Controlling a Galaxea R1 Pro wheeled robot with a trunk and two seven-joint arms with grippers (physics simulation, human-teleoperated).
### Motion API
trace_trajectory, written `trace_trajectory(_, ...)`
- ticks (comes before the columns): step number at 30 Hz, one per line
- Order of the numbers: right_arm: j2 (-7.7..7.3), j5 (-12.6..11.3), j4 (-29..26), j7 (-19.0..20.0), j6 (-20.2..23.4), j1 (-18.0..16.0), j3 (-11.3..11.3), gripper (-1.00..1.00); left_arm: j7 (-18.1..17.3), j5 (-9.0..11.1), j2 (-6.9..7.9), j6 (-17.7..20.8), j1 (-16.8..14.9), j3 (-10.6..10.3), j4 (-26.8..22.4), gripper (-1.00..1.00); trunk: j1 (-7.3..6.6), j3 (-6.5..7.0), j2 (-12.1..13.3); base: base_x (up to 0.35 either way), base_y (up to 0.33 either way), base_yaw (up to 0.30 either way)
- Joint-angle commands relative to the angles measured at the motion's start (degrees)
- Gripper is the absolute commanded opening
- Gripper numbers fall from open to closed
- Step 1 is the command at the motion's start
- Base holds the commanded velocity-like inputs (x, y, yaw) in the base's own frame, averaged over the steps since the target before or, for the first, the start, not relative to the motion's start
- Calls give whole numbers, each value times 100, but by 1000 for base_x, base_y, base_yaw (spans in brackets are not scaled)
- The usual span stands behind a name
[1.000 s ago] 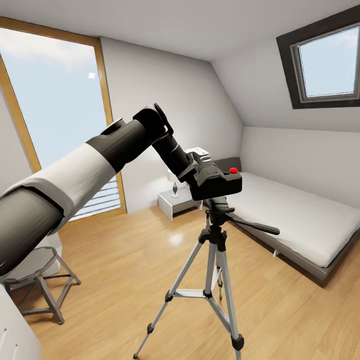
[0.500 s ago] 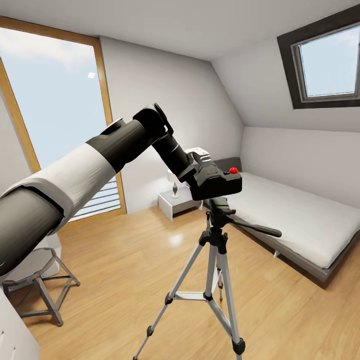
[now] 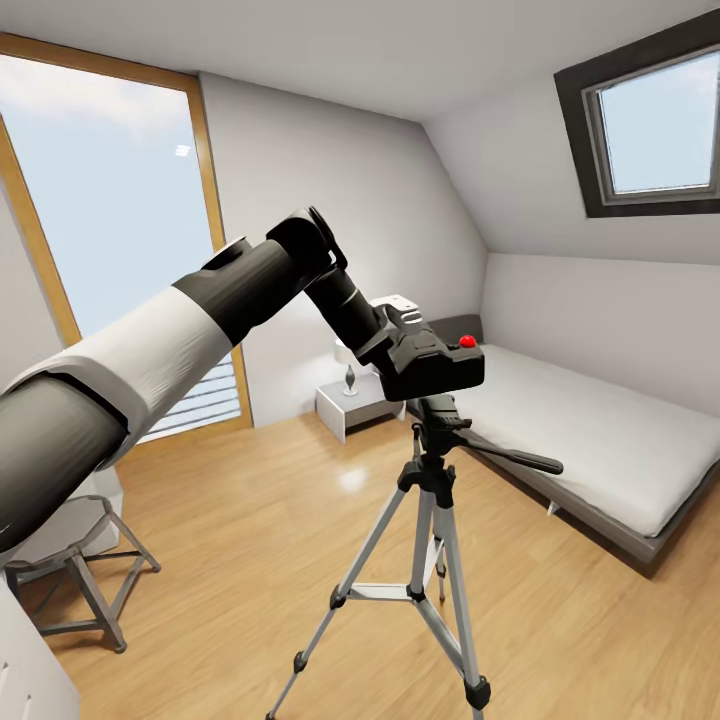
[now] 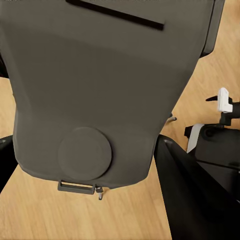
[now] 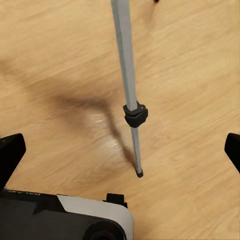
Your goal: Attach the digital camera to the camera tripod in the bedroom.
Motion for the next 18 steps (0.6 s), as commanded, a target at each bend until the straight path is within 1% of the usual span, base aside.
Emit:
trace_trajectory(1,-6,45,17,65,-170,-2,30,100,-55,-61,-2,60,-5,2,-2,-100,2,-2,-4,0,0,0)
trace_trajectory(4,-9,206,28,104,-416,-2,34,100,-55,-61,-2,60,-4,2,-2,-100,2,-2,-4,0,0,0)
trace_trajectory(5,-10,322,32,118,-575,-2,36,100,-55,-61,-2,60,-2,1,-2,-100,2,-2,-4,0,0,0)
trace_trajectory(9,-12,589,26,139,-878,-2,39,100,-55,-61,-4,60,-6,1,-2,-100,2,-2,-4,0,0,0)
trace_trajectory(11,-12,640,20,144,-932,-2,42,100,-55,-61,-3,60,-2,1,-2,-100,2,-2,-4,0,0,0)
trace_trajectory(18,-14,676,-42,152,-995,-2,50,100,-55,-61,-5,60,-5,1,-2,-100,2,-2,-4,0,0,0)
